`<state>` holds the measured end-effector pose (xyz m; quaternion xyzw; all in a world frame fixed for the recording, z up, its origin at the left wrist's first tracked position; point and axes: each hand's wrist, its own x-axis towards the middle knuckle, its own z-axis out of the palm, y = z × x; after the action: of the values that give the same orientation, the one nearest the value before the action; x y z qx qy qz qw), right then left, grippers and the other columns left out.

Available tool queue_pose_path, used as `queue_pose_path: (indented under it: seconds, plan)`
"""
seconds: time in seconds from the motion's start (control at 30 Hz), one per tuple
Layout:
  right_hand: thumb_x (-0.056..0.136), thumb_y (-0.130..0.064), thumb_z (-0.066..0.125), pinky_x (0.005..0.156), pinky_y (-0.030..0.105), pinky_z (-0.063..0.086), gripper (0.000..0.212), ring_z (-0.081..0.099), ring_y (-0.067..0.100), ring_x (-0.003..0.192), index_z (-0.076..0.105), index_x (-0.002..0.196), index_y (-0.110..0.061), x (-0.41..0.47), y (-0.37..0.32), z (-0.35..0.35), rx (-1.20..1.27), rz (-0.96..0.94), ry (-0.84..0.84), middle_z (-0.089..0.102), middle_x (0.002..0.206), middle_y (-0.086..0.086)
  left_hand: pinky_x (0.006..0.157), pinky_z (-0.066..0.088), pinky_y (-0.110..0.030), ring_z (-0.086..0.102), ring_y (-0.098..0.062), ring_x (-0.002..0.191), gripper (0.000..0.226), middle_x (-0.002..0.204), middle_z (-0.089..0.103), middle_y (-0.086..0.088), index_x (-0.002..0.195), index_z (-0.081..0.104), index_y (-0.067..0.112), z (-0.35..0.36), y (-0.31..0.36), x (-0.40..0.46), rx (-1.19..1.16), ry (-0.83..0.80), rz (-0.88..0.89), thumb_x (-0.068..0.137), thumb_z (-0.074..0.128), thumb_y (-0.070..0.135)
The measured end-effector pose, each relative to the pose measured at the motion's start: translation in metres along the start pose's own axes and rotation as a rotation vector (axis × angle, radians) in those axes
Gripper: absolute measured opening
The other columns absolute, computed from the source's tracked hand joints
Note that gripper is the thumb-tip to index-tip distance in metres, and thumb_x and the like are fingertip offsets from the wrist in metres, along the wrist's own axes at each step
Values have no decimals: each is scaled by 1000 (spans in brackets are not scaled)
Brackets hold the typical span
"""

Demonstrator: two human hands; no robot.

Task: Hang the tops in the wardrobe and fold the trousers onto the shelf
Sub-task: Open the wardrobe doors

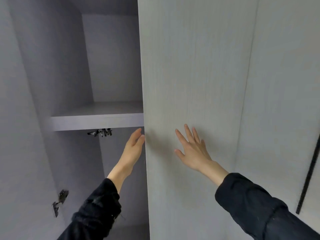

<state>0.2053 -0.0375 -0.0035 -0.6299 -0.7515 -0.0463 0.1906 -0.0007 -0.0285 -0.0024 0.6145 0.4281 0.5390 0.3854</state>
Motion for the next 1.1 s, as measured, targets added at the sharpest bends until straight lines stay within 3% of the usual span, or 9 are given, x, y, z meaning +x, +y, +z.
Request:
queue_pose_path:
  seconds: [0.1,0.17,0.27,0.4,0.57,0.93,1.03,1.1]
  plan:
    - [100,-40,35,116,51,5,67,-26,24,142,-9,150,-31,21,3,7,-35,38,38,-30,153,0,117,19,-36,21,-6,141,51,154,20,16,150,18,30,1,1,44,-60,-70,10,101,31,39]
    - [100,-40,36,118,49,7,68,-24,23,142,-10,150,-30,29,4,11,-29,61,28,-30,154,0,112,28,-35,34,-7,134,43,146,39,15,141,36,36,3,4,66,-84,-139,39,100,29,44]
    - [99,-38,40,118,43,15,71,-18,19,144,-8,150,-27,33,3,19,75,100,-10,-27,155,-2,90,46,-31,57,-10,107,32,109,65,13,115,60,31,3,8,78,-209,-108,38,99,34,39]
    - [99,-35,43,116,30,12,72,-7,13,146,-6,151,-26,25,-3,23,332,158,-36,-26,155,-6,97,41,-39,55,-14,106,36,108,63,6,113,60,27,-8,7,78,-315,-101,-34,102,27,37]
    - [98,-36,46,108,18,9,70,1,6,145,0,150,-32,-6,-12,17,485,160,7,-21,156,-8,82,45,-36,59,-11,87,39,84,69,8,96,65,25,-9,11,46,-348,-190,16,102,27,32]
    - [93,-38,53,114,20,6,78,-3,-2,142,2,151,-29,-105,-35,-14,524,118,33,-11,157,-14,97,46,-48,58,-18,107,50,112,66,-1,119,62,22,14,45,-52,-354,-445,38,101,19,42]
    - [91,-36,58,118,32,19,81,10,1,143,4,151,-29,-140,-31,-21,608,165,42,-1,158,-16,97,47,-45,56,-18,116,52,122,64,-1,125,59,23,30,58,-79,-319,-542,50,101,17,44]
    - [90,-31,60,114,33,28,79,28,4,138,10,151,-29,-159,-26,-27,631,194,75,14,157,-14,95,49,-40,56,-15,117,52,121,64,2,126,58,25,44,64,-92,-326,-606,58,101,17,45]
